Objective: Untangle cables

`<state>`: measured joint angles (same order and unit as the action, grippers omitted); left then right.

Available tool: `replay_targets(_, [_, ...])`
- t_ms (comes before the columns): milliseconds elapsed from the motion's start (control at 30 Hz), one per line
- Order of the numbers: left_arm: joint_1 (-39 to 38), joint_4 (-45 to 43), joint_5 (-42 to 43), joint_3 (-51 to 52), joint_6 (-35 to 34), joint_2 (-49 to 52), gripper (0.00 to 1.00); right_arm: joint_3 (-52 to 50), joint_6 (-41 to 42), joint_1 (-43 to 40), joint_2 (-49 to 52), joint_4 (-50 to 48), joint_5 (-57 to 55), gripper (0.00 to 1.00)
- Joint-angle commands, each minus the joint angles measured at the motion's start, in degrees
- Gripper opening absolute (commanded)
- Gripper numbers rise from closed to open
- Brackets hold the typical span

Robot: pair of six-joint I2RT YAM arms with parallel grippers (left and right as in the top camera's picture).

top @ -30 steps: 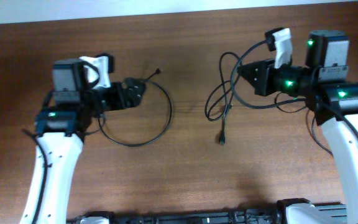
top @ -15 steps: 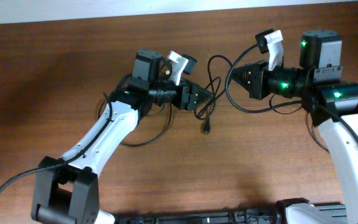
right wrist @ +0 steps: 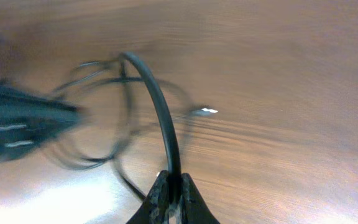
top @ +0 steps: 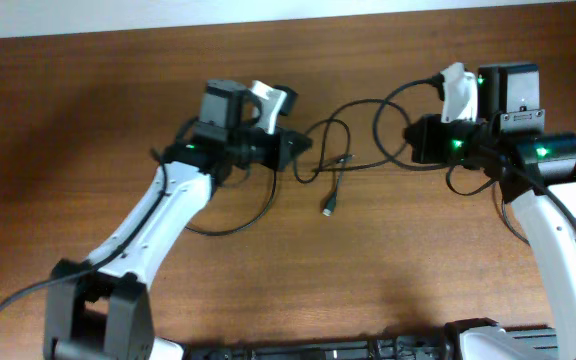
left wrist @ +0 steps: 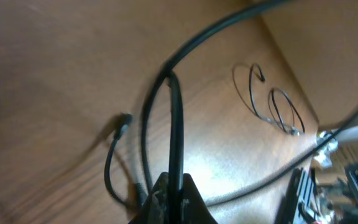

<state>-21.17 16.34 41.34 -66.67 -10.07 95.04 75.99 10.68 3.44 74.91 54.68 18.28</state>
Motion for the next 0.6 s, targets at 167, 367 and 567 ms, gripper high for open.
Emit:
replay_targets(167, [35.2, -8.3, 34.3, -0.3, -10.1, -20.8, 0.00, 0.2, 6.2, 0.2, 9.7, 6.7, -24.2, 0.04])
replay_targets(367, [40.7, -1.7, 20.3, -0.3, -16.2, -20.8, 0.00, 0.2, 7.5, 0.2, 9.7, 9.4, -32.3, 0.04])
replay_targets(567, [31.1, -12.7, 37.6, -0.3, -13.7, -20.8, 0.00, 0.2, -11.3, 0.3, 9.7, 1.3, 9.6, 0.26])
